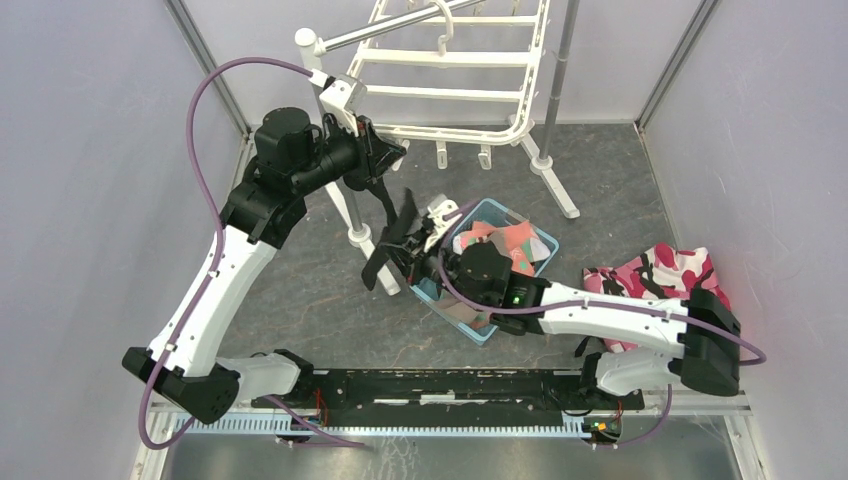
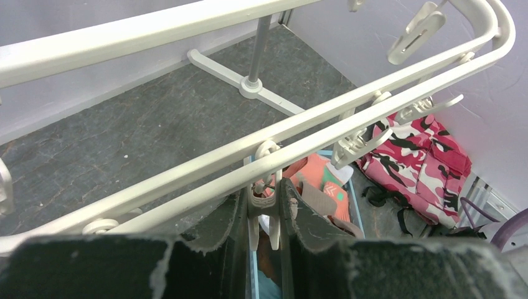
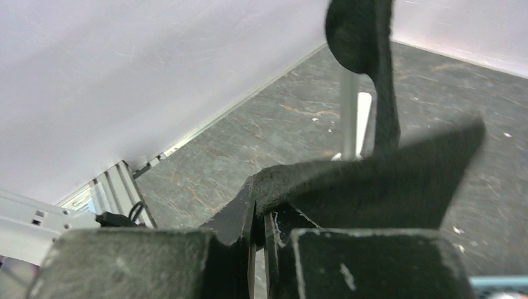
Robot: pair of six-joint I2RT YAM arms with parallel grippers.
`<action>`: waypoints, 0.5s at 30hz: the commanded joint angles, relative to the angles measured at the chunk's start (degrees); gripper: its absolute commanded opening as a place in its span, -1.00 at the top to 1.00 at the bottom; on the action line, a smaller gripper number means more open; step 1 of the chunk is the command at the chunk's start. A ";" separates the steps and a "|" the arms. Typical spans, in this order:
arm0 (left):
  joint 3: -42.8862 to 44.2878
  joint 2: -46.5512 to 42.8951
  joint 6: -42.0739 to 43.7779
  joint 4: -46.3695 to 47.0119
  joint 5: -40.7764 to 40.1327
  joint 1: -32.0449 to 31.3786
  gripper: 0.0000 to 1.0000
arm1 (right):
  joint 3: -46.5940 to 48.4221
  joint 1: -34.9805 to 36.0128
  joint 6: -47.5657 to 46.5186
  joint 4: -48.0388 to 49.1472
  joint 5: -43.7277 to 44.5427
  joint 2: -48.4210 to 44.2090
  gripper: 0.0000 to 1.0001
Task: Remove the socks clipped to the hanger
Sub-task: Remove the sock from the hanger, then place the sock in the bin.
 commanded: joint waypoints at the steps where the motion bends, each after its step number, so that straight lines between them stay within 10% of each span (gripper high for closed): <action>1: -0.99 -1.56 -3.57 3.84 1.27 -0.20 0.96 | -5.56 -0.91 1.28 -1.17 4.77 -7.81 0.81; 15: -5.10 -3.95 -4.18 4.17 4.82 -0.20 0.96 | -17.15 -15.38 8.10 -24.19 7.71 -20.22 0.82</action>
